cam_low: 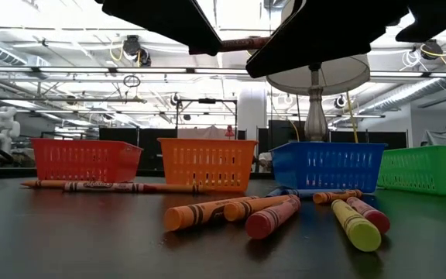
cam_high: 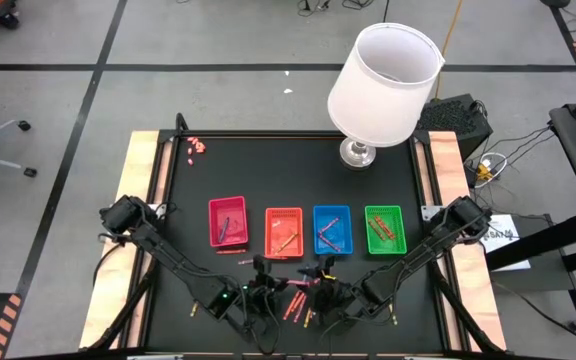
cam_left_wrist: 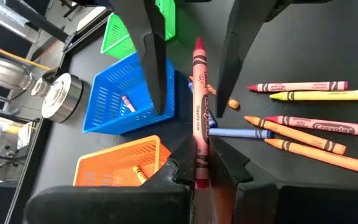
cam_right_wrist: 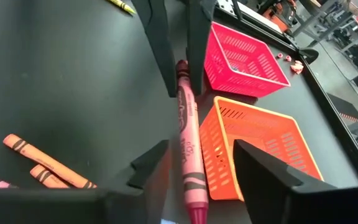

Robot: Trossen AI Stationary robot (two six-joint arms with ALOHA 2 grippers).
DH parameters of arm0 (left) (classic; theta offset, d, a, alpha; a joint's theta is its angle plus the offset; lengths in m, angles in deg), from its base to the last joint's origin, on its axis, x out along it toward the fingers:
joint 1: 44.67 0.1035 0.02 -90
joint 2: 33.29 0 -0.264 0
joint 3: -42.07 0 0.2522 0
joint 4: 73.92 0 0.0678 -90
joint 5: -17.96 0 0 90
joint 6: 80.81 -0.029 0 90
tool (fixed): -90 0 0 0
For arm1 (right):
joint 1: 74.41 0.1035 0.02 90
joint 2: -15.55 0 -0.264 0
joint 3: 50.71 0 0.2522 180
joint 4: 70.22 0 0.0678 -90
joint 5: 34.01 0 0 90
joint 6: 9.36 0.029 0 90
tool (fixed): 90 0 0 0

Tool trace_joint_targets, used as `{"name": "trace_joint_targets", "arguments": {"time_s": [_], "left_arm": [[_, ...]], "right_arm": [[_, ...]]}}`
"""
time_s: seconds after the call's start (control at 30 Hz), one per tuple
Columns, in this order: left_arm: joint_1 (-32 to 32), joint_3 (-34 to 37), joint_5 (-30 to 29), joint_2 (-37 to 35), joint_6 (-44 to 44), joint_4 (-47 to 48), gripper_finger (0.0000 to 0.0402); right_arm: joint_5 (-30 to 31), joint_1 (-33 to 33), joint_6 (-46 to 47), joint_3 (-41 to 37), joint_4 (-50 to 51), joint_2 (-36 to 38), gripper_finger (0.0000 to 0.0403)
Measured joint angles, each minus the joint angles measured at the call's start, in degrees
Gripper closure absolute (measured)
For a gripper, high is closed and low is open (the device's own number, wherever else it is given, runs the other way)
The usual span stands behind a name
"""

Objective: Sort crayons
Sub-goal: Put the red crayon into the blue bin

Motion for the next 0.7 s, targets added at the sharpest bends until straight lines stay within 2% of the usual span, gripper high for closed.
{"name": "trace_joint_targets", "arguments": {"time_s": [0.3,0.6,0.7], "left_arm": [[0.0,0.0,0.0,0.0,0.0,0.0,0.0379],[0.0,0.0,0.0,0.0,0.2,-1.0,0.0379],[0.1,0.0,-0.5,0.0,3.7,-0.8,0.0378]], "right_arm": [[-0.1,0.0,-0.8,0.0,0.0,0.0,0.0325],[-0.3,0.0,-1.0,0.0,0.0,0.0,0.0380],[-0.3,0.0,-1.1,0.0,0.1,0.0,0.0394]]}}
